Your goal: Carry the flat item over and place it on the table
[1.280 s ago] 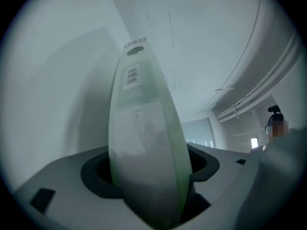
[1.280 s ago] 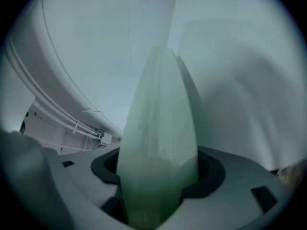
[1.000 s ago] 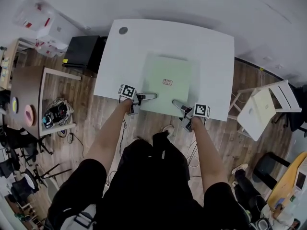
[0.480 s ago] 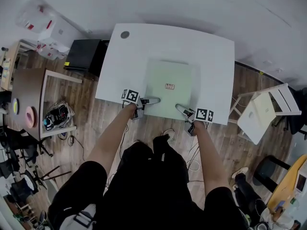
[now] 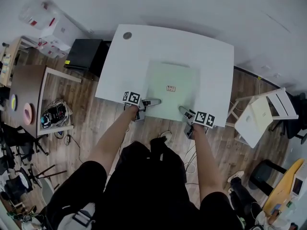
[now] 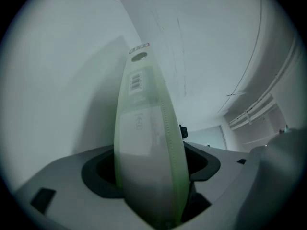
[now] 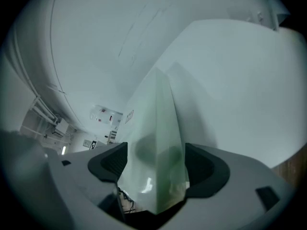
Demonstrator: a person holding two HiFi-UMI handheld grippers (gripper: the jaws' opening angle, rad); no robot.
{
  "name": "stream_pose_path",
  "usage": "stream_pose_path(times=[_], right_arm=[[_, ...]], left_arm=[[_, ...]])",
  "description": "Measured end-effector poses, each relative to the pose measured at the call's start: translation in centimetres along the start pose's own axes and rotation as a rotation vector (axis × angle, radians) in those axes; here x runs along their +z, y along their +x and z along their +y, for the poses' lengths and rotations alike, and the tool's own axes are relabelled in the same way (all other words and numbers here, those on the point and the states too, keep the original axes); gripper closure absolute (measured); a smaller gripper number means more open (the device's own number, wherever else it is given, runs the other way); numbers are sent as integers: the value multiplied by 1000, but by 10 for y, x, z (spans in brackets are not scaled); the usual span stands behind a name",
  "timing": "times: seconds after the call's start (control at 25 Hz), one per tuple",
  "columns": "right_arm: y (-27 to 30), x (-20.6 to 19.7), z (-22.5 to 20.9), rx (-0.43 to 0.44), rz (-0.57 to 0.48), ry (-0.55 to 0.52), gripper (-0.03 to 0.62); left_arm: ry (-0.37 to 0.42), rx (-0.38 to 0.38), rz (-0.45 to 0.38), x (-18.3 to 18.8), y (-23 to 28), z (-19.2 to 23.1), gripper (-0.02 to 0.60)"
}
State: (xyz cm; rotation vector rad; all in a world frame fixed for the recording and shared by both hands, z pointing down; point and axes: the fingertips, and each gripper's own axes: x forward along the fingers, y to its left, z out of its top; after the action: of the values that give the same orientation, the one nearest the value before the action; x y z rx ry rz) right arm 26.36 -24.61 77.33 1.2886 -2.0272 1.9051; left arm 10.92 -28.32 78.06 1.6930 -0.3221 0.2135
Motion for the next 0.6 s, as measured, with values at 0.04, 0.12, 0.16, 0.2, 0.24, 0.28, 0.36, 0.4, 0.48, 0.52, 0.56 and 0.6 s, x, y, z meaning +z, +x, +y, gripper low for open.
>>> stream_pose_path(times=[0.04, 0.12, 0.16, 0.2, 0.24, 0.28, 0.36, 0.4, 0.48, 0.52, 0.56, 0.6], right_arm=[[-2, 4, 0, -19, -21, -16, 237], [0, 5, -1, -23, -21, -36, 237], [4, 3, -2, -14, -5, -38, 237], [8, -1, -3, -5, 16, -41, 237], [12, -6, -4, -2, 36, -48, 237], [15, -10, -5, -7, 53, -59, 237], [16, -13, -5, -26, 58, -72, 237], [16, -13, -6, -32, 49, -66, 237], [15, -13, -6, -39, 25, -47, 237], [15, -13, -6, -44, 12, -38, 237], [15, -14, -6, -49, 0, -29, 237], [15, -14, -6, -55, -11, -20, 237]], left_arm=[[19, 19, -11, 4, -3, 2, 222], [38, 40, -29, 11, -10, 5, 222], [31, 39, -36, 13, -11, 6, 222], [24, 39, -41, 13, -12, 6, 222], [18, 43, -44, 12, -11, 6, 222], [9, 48, -47, 11, -10, 6, 222], [-15, 55, -53, 11, -9, 6, 222], [-23, 56, -53, 11, -8, 5, 222], [-25, 60, -48, 11, -9, 5, 222], [-22, 69, -47, 11, -10, 5, 222], [-17, 81, -48, 13, -12, 5, 219], [-15, 97, -57, 15, -15, 6, 215]])
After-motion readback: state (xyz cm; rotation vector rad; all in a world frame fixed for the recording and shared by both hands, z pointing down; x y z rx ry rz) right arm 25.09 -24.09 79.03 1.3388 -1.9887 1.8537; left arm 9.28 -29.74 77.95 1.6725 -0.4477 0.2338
